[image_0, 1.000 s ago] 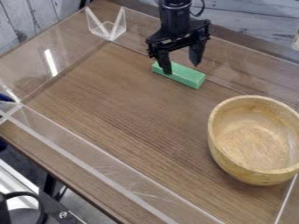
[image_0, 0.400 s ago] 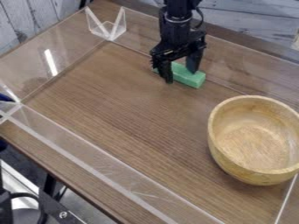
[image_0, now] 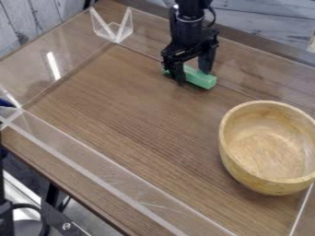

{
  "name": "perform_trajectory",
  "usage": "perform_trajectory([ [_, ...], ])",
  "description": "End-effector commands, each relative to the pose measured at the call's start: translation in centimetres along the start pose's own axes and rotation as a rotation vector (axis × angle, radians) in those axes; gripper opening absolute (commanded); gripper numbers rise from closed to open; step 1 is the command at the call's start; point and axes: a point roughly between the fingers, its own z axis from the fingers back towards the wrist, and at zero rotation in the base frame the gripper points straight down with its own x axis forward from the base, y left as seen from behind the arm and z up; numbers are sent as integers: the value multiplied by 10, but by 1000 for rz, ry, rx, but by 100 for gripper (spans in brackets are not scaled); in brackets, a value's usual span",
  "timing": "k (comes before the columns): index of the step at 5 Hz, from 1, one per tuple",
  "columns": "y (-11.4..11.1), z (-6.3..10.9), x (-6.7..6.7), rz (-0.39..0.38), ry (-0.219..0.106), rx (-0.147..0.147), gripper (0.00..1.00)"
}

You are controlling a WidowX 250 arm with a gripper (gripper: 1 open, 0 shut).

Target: Put the green block in the brown bowl

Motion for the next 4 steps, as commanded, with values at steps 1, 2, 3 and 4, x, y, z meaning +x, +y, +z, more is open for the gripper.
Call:
perform_trajectory([
  [1, -3, 0, 0, -10, -25, -12, 100],
  [2, 0, -6, -1, -7, -32, -6, 100],
  [3, -2, -6, 0, -4, -37, 0, 100],
  [4, -3, -6, 0, -1, -36, 2, 0],
])
